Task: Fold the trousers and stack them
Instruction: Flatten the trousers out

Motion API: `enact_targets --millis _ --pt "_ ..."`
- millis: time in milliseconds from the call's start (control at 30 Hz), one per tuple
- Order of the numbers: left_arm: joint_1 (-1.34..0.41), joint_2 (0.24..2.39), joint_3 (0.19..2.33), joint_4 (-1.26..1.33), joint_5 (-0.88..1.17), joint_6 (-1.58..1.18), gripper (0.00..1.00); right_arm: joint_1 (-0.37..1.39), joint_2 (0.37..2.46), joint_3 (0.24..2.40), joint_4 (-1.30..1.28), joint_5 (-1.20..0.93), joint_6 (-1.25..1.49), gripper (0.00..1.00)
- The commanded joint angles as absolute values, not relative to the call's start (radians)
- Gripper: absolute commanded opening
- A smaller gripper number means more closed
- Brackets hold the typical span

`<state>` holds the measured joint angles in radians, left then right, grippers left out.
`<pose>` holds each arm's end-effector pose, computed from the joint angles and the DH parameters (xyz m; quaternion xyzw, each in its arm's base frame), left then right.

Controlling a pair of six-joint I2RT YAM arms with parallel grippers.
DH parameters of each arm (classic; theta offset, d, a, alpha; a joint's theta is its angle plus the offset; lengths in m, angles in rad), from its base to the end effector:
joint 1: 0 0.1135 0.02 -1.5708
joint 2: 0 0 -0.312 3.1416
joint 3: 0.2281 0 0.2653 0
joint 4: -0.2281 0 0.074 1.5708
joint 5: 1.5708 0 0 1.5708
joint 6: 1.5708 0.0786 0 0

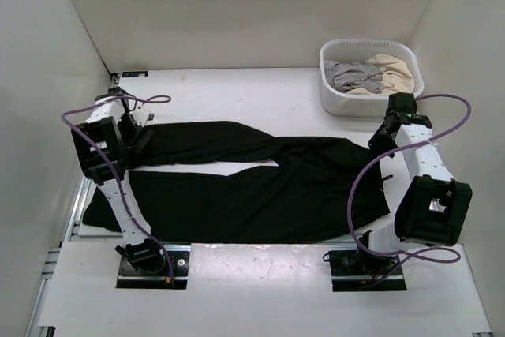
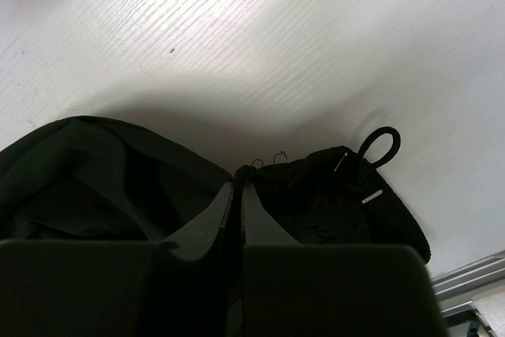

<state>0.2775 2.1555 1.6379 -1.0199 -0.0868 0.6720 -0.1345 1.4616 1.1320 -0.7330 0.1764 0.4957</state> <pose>0.4324 0.1303 0.1457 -0.1951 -0.9797 -0.0462 0.0050 0.3188 -0.0571 0.2645 0.3199 0.9098 -0.0389 0.2616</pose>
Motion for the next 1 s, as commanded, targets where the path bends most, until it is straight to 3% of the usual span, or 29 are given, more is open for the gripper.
enact_targets --millis 0,300,433,733,900,967 --pt "0.302 2.125 1.634 -1.003 -0.031 0.647 0.98 -0.133 1.463 1.163 -0.732 0.184 0.488 0.00" --pt "0.339 2.172 1.954 -1.012 0.219 0.522 1.00 -0.133 1.463 1.163 -0.732 0.184 0.466 0.00" --pt "0.318 2.259 2.019 -1.046 0.233 0.509 1.00 -0.133 1.463 1.143 -0.732 0.195 0.466 0.00" --pt "0.318 2.255 1.917 -1.074 0.239 0.554 1.00 -0.133 1.425 1.206 -0.741 0.195 0.466 0.00" --pt "0.307 2.070 1.826 -1.065 0.310 0.667 1.00 -0.133 1.414 1.241 -0.750 0.157 0.476 0.00" --pt "0.293 1.999 1.760 -1.065 0.180 0.744 1.00 -0.133 1.414 1.241 -0.750 0.156 0.476 0.00"
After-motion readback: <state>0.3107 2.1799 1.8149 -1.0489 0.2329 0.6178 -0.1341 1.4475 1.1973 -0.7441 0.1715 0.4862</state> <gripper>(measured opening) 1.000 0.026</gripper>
